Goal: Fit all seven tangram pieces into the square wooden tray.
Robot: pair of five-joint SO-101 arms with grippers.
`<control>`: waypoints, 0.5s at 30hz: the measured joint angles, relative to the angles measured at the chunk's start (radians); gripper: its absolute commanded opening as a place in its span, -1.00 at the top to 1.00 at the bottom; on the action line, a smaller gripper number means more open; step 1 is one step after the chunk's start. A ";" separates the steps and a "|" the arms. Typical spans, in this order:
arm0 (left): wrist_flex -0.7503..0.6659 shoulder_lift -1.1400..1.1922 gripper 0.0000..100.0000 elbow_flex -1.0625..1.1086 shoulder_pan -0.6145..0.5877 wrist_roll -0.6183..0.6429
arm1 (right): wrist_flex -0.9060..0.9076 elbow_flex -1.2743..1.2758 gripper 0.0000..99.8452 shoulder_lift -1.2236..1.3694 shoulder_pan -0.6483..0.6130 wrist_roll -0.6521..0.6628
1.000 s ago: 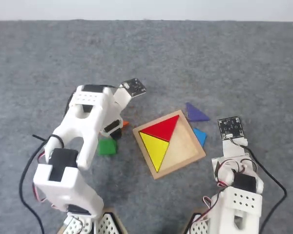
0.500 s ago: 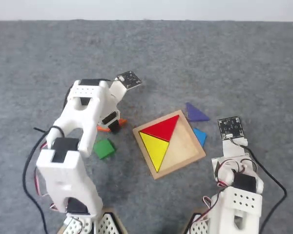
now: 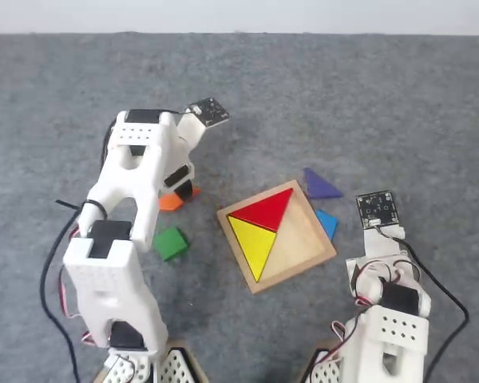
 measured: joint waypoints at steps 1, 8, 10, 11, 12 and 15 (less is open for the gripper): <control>0.006 0.000 0.65 0.000 0.000 0.000 | 0.000 0.000 0.96 0.000 0.000 0.000; 0.009 0.000 0.65 0.054 -0.006 0.006 | -0.003 0.000 0.96 0.000 0.000 0.000; 0.008 0.000 0.65 0.091 -0.006 0.008 | -0.006 0.000 0.96 0.000 0.000 0.000; 0.005 0.000 0.65 0.106 -0.006 0.008 | -0.009 0.000 0.96 0.000 0.000 0.000; -0.003 0.000 0.65 0.121 -0.006 0.008 | -0.009 0.000 0.96 0.000 0.000 0.000; -0.037 0.000 0.65 0.166 -0.006 0.008 | -0.009 0.000 0.96 0.000 0.000 0.000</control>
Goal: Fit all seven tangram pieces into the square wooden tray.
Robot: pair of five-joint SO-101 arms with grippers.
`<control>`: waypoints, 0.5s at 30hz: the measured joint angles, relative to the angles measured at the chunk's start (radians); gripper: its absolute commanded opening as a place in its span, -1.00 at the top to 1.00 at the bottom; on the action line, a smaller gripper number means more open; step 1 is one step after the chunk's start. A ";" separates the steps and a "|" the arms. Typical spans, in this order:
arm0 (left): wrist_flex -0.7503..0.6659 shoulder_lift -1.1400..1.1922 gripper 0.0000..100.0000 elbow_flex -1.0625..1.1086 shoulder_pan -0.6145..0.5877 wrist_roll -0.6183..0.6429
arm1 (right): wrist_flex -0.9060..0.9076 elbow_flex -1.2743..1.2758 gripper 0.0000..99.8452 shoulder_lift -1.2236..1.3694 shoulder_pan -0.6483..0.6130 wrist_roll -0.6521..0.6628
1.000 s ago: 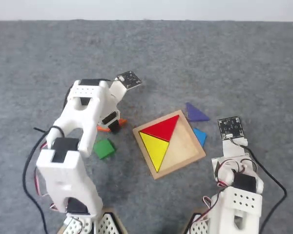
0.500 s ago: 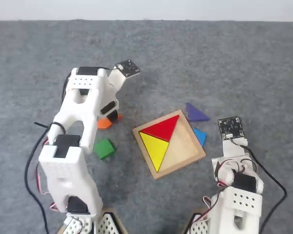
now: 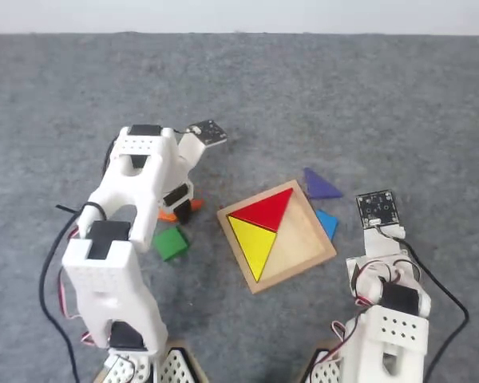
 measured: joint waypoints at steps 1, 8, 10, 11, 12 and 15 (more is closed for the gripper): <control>-0.014 -0.002 0.65 0.011 0.000 0.000 | 0.000 0.000 0.96 0.000 0.000 0.000; -0.009 -0.006 0.97 0.028 0.038 -0.006 | 0.000 0.000 0.96 0.000 0.000 0.000; 0.008 -0.008 0.97 0.026 0.075 -0.005 | 0.000 0.000 0.96 0.000 0.000 0.000; 0.008 -0.014 0.97 0.026 0.092 -0.005 | 0.000 0.000 0.96 0.000 0.000 0.000; 0.009 -0.023 0.97 0.028 0.106 -0.005 | 0.000 0.000 0.96 0.000 0.000 0.000; 0.031 -0.069 0.97 0.037 0.152 0.006 | 0.000 0.000 0.96 0.000 0.000 0.000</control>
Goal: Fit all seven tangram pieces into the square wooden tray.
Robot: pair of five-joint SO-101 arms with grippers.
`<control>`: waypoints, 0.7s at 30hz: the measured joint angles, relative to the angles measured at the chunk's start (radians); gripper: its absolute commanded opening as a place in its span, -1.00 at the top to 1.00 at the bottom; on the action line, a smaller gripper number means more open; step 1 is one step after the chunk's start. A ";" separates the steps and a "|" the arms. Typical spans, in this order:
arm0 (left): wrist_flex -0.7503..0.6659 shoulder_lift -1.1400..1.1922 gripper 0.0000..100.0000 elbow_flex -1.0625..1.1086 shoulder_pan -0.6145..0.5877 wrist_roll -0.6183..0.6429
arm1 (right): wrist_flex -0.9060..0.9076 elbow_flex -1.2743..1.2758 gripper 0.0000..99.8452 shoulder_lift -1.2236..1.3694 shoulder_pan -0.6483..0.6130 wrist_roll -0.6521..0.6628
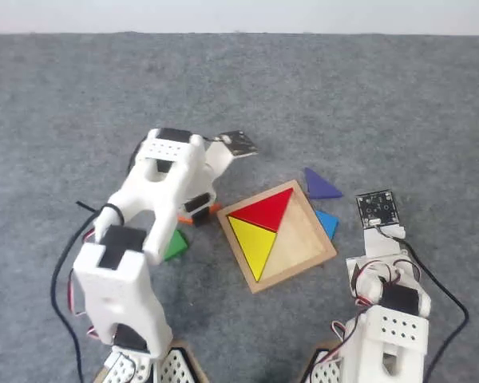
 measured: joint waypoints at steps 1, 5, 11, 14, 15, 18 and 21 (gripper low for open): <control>0.014 -0.026 0.97 0.002 0.009 0.000 | 0.000 0.000 0.96 0.000 0.000 0.000; 0.075 -0.164 0.84 0.028 0.032 -0.012 | 0.000 0.000 0.96 0.000 0.000 0.000; 0.098 -0.339 0.65 0.187 0.028 -0.049 | 0.000 0.000 0.96 0.000 0.000 0.000; 0.051 -0.379 0.65 0.270 0.015 -0.049 | 0.000 0.000 0.96 0.000 0.000 0.000; 0.031 -0.387 0.65 0.290 0.009 -0.049 | 0.000 0.000 0.96 0.000 0.000 0.000; -0.029 -0.397 0.65 0.333 -0.011 -0.049 | 0.000 0.000 0.96 0.000 0.000 0.000; -0.083 -0.399 0.65 0.361 -0.032 -0.049 | 0.000 0.000 0.96 0.000 0.000 0.000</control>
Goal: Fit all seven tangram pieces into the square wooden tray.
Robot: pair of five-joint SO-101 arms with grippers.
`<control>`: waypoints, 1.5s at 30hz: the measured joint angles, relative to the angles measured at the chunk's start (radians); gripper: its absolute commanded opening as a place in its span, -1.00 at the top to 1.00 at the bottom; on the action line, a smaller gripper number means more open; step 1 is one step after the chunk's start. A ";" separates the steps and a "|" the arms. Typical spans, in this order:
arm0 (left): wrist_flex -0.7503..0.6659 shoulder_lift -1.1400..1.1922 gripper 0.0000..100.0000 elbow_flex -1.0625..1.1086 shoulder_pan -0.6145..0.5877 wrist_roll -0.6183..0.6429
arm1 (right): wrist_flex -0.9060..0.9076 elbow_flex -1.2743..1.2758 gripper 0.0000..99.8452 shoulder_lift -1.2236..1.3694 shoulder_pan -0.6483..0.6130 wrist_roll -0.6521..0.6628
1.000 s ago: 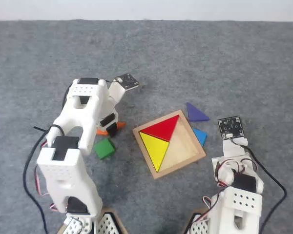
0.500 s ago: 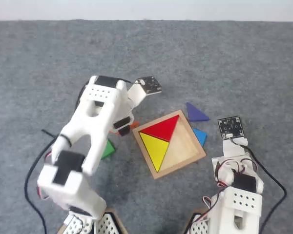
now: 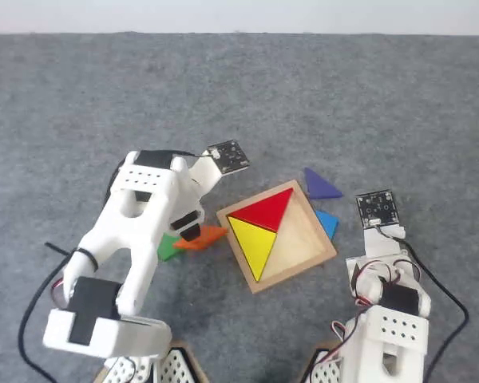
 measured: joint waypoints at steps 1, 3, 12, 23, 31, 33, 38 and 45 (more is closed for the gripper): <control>-0.011 0.000 0.65 0.012 -0.003 0.000 | 0.000 0.000 0.96 0.000 0.000 0.000; -0.018 0.000 0.65 0.037 0.000 0.000 | 0.000 0.000 0.96 0.000 0.000 0.000; -0.044 0.000 0.65 0.084 0.078 0.021 | 0.000 0.000 0.96 0.000 0.000 0.000; -0.012 -0.144 0.65 0.155 0.189 0.066 | 0.000 0.000 0.96 0.000 0.000 0.000; -0.078 -0.117 0.65 0.215 0.218 0.077 | 0.000 0.000 0.96 0.000 0.000 0.000; -0.114 -0.068 0.65 0.210 0.215 0.083 | 0.000 0.000 0.96 0.000 0.000 0.000; -0.149 0.089 0.65 0.140 0.158 0.080 | 0.000 0.000 0.96 0.000 0.000 0.000; -0.080 0.146 0.65 -0.021 0.041 0.051 | 0.000 0.000 0.96 0.000 0.000 0.000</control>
